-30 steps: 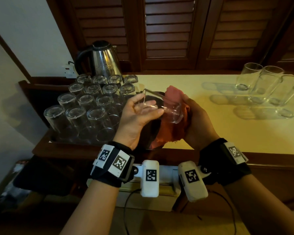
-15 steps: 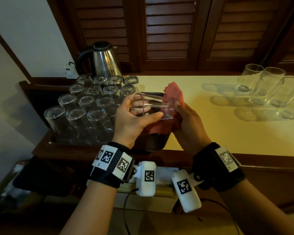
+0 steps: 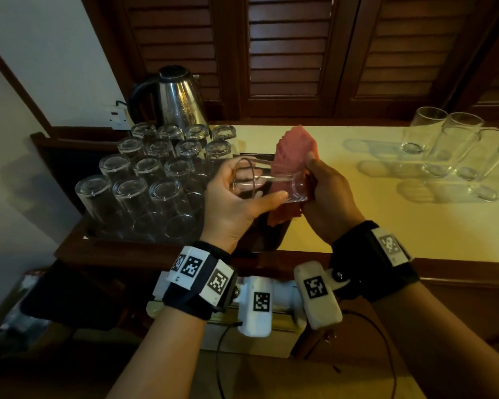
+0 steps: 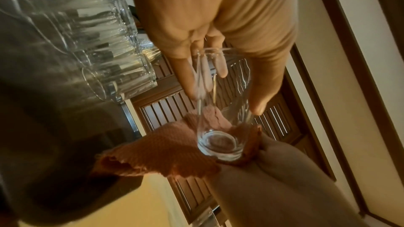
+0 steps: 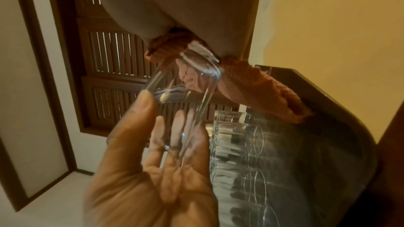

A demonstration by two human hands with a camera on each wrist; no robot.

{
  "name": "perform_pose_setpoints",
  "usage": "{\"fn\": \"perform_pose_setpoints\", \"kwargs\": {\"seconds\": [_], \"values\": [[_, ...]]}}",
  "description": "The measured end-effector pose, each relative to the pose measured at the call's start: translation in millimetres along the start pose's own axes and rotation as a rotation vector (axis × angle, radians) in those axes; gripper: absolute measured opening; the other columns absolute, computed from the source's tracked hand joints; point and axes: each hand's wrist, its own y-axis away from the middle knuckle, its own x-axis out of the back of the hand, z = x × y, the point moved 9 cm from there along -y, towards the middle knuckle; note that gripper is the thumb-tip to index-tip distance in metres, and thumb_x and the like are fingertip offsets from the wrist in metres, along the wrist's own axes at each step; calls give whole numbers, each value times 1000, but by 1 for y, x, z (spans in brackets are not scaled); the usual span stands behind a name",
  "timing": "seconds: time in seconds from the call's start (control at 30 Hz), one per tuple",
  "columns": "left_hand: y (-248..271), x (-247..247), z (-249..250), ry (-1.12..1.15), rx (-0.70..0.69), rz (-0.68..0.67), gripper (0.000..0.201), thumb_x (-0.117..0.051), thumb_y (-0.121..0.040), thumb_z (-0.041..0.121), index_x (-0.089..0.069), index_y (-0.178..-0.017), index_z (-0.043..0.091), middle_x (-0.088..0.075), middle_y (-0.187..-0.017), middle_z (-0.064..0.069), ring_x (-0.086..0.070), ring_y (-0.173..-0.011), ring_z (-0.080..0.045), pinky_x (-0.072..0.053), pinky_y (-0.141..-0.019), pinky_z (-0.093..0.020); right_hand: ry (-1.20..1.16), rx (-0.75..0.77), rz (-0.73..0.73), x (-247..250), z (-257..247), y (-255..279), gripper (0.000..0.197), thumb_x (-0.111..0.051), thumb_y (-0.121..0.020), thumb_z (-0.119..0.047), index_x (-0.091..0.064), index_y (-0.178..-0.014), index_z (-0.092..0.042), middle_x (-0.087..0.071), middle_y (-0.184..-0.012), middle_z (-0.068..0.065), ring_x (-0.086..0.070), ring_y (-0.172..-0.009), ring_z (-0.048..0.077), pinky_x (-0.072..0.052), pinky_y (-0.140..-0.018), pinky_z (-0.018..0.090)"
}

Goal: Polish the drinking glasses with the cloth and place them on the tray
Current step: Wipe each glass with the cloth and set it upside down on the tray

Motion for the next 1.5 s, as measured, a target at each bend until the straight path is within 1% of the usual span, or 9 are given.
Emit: {"fn": "perform_pose_setpoints", "kwargs": {"seconds": [0.4, 0.5, 0.6, 0.77, 0.93, 1.0, 1.17, 1.4, 1.5], "values": [[-8, 3, 9, 4, -60, 13, 84, -92, -54, 18, -56, -130, 14, -67, -119, -7, -68, -108, -21, -58, -85, -29, -22, 8, -7, -3, 1, -4, 40, -33, -109, -24, -54, -132, 2, -68, -124, 22, -66, -116, 36, -49, -105, 51], [-8, 4, 14, 26, -90, 31, 85, -90, -59, 9, -52, -134, 22, -66, -118, -2, -67, -111, -18, -56, -96, -35, -26, -33, -41, -1, 13, 3, 39, -36, -108, -20, -55, -132, 4, -68, -125, 22, -66, -114, 36, -52, -99, 45], [-10, 6, 10, 173, -52, 67, 86, -85, -61, 8, -48, -138, 15, -64, -118, -5, -65, -116, -21, -52, -102, -44, 79, -35, -63, -3, 23, 7, 32, -42, -106, -12, -60, -128, 3, -67, -123, 26, -64, -102, 37, -50, -86, 44], [-15, 9, 6, 350, 46, 55, 62, -76, -75, 20, -56, -133, 12, -65, -123, -13, -66, -111, -30, -54, -96, -49, 285, 43, -113, -5, 18, 7, 24, -53, -101, -12, -67, -118, -2, -71, -109, 24, -65, -94, 29, -51, -79, 38], [-24, 11, 14, 205, 66, -25, 56, -65, -85, 36, -53, -138, 24, -63, -132, -14, -67, -109, -29, -55, -76, -35, 425, 161, -67, 5, -7, 4, 18, -51, -103, -6, -68, -104, -11, -71, -82, -5, -65, -74, 9, -49, -63, 19], [-28, 12, 19, 131, 56, -69, 45, -65, -90, 33, -54, -133, 25, -67, -125, -11, -70, -96, -23, -53, -75, -32, 431, 199, -30, 9, -19, 2, 23, -48, -103, -4, -65, -92, -15, -64, -66, -15, -57, -59, 2, -43, -53, 13], [-30, 10, 23, -81, 79, -221, 59, -75, -74, 37, -59, -130, 28, -69, -115, -5, -71, -90, -21, -56, -77, -30, 248, 250, 89, 24, -44, -9, 25, -43, -104, -6, -60, -88, -17, -48, -57, -10, -44, -50, 11, -34, -49, 21], [-25, -8, 28, -303, 70, -454, 32, -78, -76, 20, -63, -102, 32, -67, -103, 6, -69, -78, 0, -55, -69, -17, 161, 336, 15, -2, -51, -7, 16, -48, -102, -7, -61, -110, -11, -63, -78, -4, -60, -62, 11, -44, -47, 20], [-25, -8, 31, -348, 62, -459, 37, -83, -71, 28, -64, -102, 33, -70, -99, 4, -70, -82, -2, -55, -75, -24, 377, 416, -170, -29, -47, 4, 23, -50, -101, -3, -64, -115, -15, -73, -94, -5, -72, -79, 11, -55, -62, 22]]}}
